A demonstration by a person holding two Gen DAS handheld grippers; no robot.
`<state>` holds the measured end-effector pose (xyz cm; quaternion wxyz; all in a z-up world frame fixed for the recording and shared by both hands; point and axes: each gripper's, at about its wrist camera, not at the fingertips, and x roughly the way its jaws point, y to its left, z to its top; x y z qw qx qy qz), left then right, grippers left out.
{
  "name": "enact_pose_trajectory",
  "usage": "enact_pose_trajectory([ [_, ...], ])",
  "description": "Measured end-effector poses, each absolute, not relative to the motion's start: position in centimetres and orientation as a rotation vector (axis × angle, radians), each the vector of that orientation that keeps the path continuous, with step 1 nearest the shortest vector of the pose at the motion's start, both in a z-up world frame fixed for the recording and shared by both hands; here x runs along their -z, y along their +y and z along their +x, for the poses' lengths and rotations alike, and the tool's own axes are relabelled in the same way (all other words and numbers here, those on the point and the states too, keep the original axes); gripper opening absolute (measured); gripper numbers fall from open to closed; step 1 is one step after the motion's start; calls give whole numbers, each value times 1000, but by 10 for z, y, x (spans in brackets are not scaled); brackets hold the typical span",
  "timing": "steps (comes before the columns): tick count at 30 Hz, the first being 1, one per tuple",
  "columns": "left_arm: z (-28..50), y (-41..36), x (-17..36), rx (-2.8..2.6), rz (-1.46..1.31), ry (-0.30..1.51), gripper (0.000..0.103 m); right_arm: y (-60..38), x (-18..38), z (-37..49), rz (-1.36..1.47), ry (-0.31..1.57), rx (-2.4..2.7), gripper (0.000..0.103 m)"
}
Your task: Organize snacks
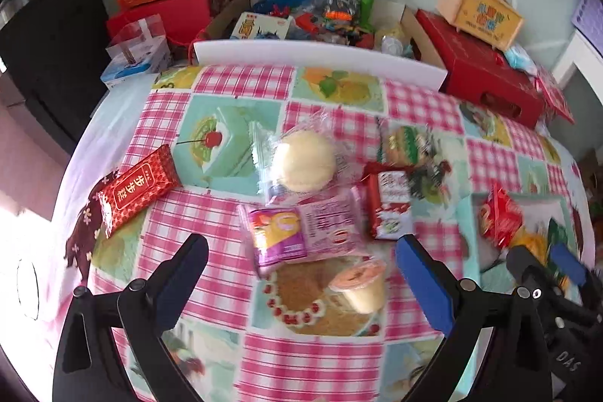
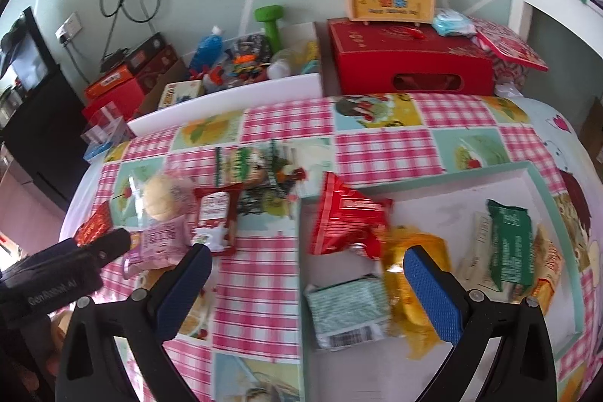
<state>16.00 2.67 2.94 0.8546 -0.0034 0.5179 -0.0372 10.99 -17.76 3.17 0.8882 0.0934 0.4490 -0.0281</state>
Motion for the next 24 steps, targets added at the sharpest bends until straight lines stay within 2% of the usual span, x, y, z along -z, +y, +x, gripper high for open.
enact_pose_trajectory([
  [11, 196, 80, -9, 202, 244, 1097, 100, -121, -16, 120, 175, 988, -68, 103],
  [24, 238, 146, 6, 260, 374, 1111, 100, -85, 19, 129, 121, 1090, -121, 103],
])
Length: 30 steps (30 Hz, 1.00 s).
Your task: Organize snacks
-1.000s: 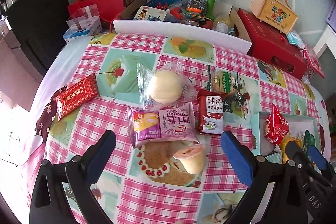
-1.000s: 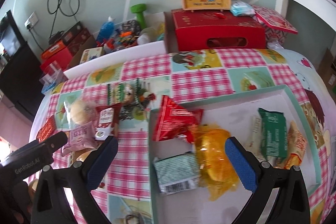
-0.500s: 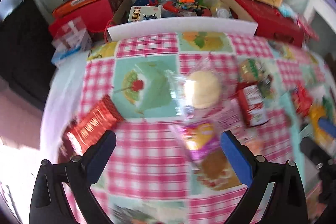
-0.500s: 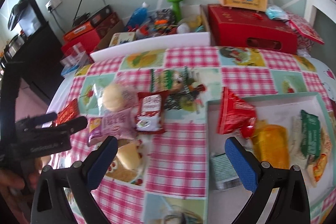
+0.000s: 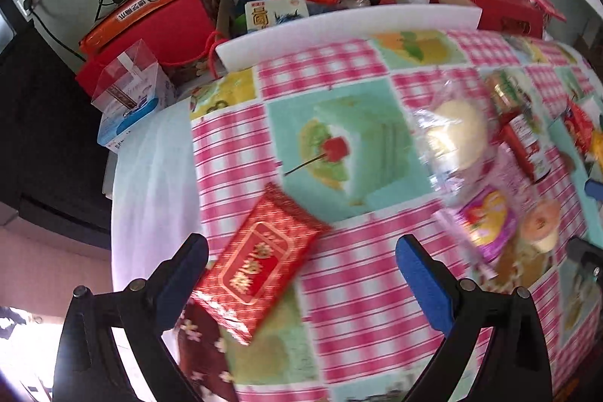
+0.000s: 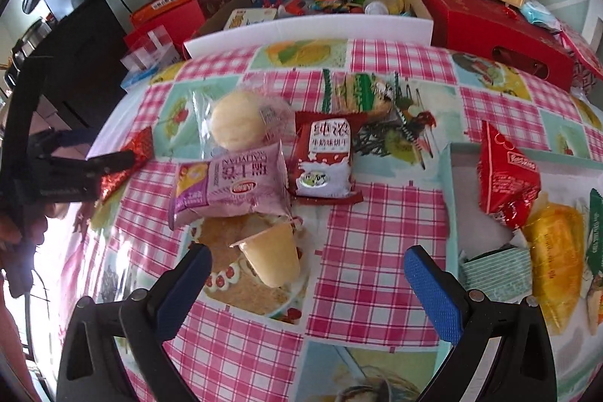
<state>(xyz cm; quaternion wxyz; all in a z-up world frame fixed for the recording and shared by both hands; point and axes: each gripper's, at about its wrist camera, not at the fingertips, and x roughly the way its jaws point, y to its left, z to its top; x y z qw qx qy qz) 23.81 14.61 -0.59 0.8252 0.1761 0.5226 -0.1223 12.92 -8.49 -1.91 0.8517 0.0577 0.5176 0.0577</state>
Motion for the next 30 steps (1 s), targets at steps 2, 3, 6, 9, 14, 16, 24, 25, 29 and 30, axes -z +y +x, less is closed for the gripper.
enact_pose_trajectory([
  [2, 242, 153, 10, 260, 374, 1122, 100, -84, 23, 130, 117, 1102, -115, 103],
  [3, 245, 158, 13, 256, 368, 1131, 100, -83, 26, 132, 116, 1107, -113, 103],
  [6, 253, 169, 23, 248, 341, 1155, 99, -81, 31, 133, 105, 1120, -113, 102],
  [9, 260, 176, 34, 251, 322, 1179, 99, -77, 36, 134, 85, 1129, -107, 100],
  [14, 265, 178, 52, 245, 333, 1218, 99, -75, 41, 137, 72, 1131, -98, 86],
  [16, 267, 178, 56, 256, 318, 1226, 95, -74, 42, 138, 77, 1127, -101, 82],
  [24, 265, 177, 55, 270, 252, 1239, 67, -73, 44, 140, 105, 1117, -139, 59],
  [25, 268, 176, 53, 269, 248, 1240, 64, -73, 44, 140, 111, 1118, -142, 55],
  [29, 266, 171, 51, 241, 215, 1253, 58, -76, 46, 141, 125, 1117, -136, 50],
  [30, 265, 170, 51, 238, 209, 1255, 57, -77, 47, 141, 129, 1120, -134, 47],
])
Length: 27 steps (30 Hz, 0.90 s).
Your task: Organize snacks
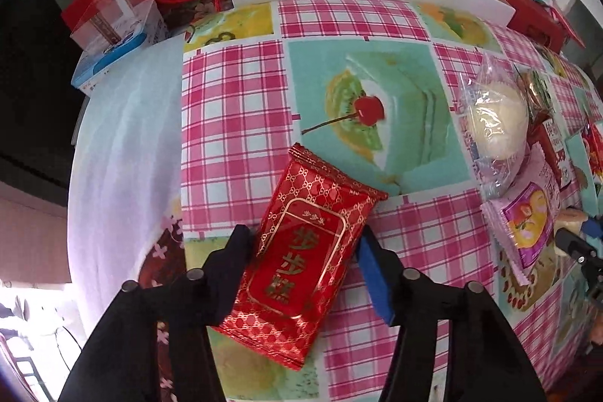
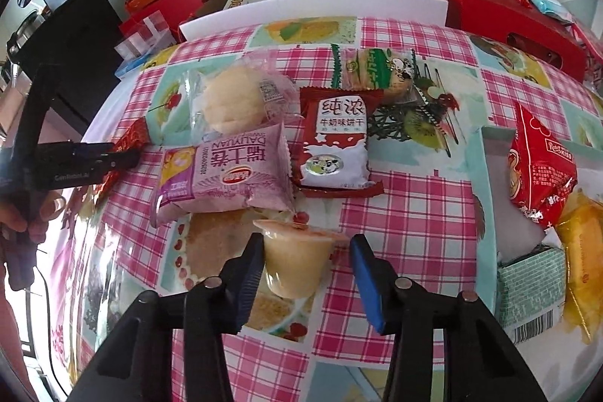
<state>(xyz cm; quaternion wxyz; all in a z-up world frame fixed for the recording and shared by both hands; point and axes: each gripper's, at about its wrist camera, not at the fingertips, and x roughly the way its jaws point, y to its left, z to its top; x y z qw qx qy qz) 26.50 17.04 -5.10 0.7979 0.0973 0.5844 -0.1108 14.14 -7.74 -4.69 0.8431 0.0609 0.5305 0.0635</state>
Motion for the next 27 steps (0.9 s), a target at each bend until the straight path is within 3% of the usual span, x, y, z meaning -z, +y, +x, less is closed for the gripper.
enact_pose_trajectory([
  [7, 253, 130, 50, 261, 212, 1276, 56, -84, 50, 143, 159, 1120, -136, 38],
  [21, 223, 42, 50, 285, 209, 1248, 51, -110, 48, 135, 205, 1117, -83, 37],
  [27, 194, 36, 46, 206, 87, 1229, 50, -125, 42, 125, 242, 1104, -76, 37],
])
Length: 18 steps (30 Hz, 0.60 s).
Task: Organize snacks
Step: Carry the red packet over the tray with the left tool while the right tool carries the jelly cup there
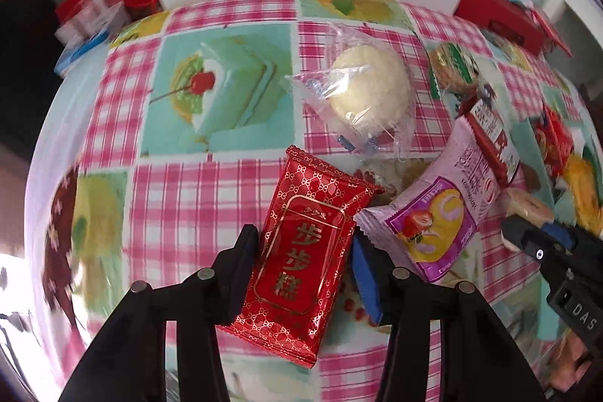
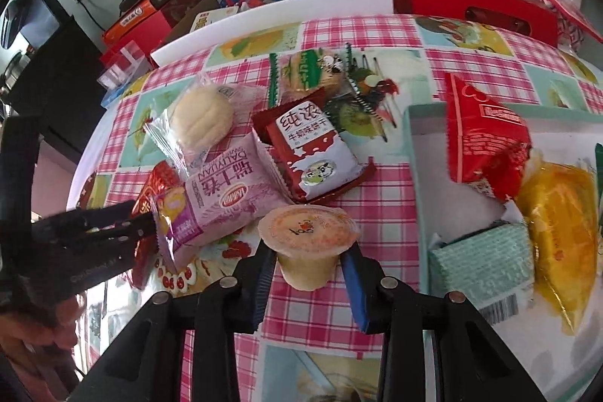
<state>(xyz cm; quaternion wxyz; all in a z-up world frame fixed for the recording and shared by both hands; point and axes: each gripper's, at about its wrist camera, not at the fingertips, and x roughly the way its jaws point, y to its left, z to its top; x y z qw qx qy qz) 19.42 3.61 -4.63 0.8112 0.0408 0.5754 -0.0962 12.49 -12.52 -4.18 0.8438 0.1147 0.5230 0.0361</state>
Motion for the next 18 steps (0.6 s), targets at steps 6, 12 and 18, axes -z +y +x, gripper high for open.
enact_pose_trajectory([
  [6, 168, 53, 35, 140, -60, 1218, 50, -137, 33, 113, 265, 1091, -80, 37],
  [12, 149, 51, 4, 86, -76, 1161, 50, -140, 18, 101, 283, 1061, -91, 37],
  [18, 141, 21, -37, 125, -70, 1107, 50, -152, -1, 86, 304, 1020, -77, 37],
])
